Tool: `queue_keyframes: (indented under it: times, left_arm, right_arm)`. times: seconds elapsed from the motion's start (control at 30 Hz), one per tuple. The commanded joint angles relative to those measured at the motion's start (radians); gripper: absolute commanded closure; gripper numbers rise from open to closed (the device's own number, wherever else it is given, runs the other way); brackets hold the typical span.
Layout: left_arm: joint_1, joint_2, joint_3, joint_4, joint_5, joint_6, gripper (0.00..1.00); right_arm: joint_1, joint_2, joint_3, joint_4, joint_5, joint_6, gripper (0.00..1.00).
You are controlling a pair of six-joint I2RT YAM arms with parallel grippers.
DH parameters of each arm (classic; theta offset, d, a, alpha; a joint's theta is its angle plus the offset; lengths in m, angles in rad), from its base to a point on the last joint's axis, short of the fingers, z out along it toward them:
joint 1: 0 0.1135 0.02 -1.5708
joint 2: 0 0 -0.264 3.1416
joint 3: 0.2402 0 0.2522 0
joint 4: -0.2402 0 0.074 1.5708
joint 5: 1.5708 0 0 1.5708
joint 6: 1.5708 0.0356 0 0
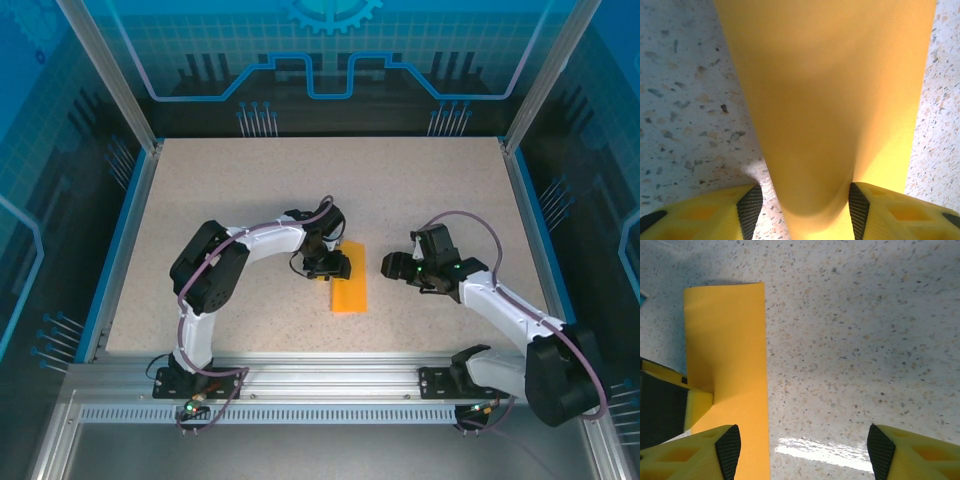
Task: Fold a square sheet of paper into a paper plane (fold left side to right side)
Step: Hold the square sheet of paper at the center of the table.
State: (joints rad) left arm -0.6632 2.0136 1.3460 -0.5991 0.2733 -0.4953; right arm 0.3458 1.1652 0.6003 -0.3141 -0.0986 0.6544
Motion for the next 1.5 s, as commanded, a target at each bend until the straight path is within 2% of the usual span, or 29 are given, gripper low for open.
queue_keyframes:
  times: [0.0, 0.17, 0.3, 0.43, 0.63, 1.47]
  left_arm:
    - [-0.02, 0.084, -0.023, -0.007, -0.04, 0.017, 0.45]
    - [-0.021, 0.085, -0.022, -0.007, -0.042, 0.017, 0.45]
    - [-0.019, 0.085, -0.022, -0.008, -0.041, 0.017, 0.45]
    - [-0.02, 0.084, -0.022, -0.011, -0.042, 0.017, 0.45]
    - [-0.02, 0.085, -0.021, -0.009, -0.04, 0.016, 0.45]
    - [-0.02, 0.062, -0.023, -0.011, -0.04, 0.017, 0.44]
  right_arm:
    - [-0.012, 0.035, 0.001, 0.049, -0.086, -0.006, 0.32]
    - [-0.002, 0.113, 0.016, 0.11, -0.177, 0.004, 0.46]
    - [0.027, 0.197, 0.05, 0.145, -0.236, 0.011, 0.64]
    - [0.057, 0.267, 0.079, 0.17, -0.246, 0.024, 0.83]
    - [0.094, 0.346, 0.111, 0.178, -0.233, 0.038, 0.99]
    - [0.15, 0.542, 0.227, -0.02, -0.155, -0.005, 1.0]
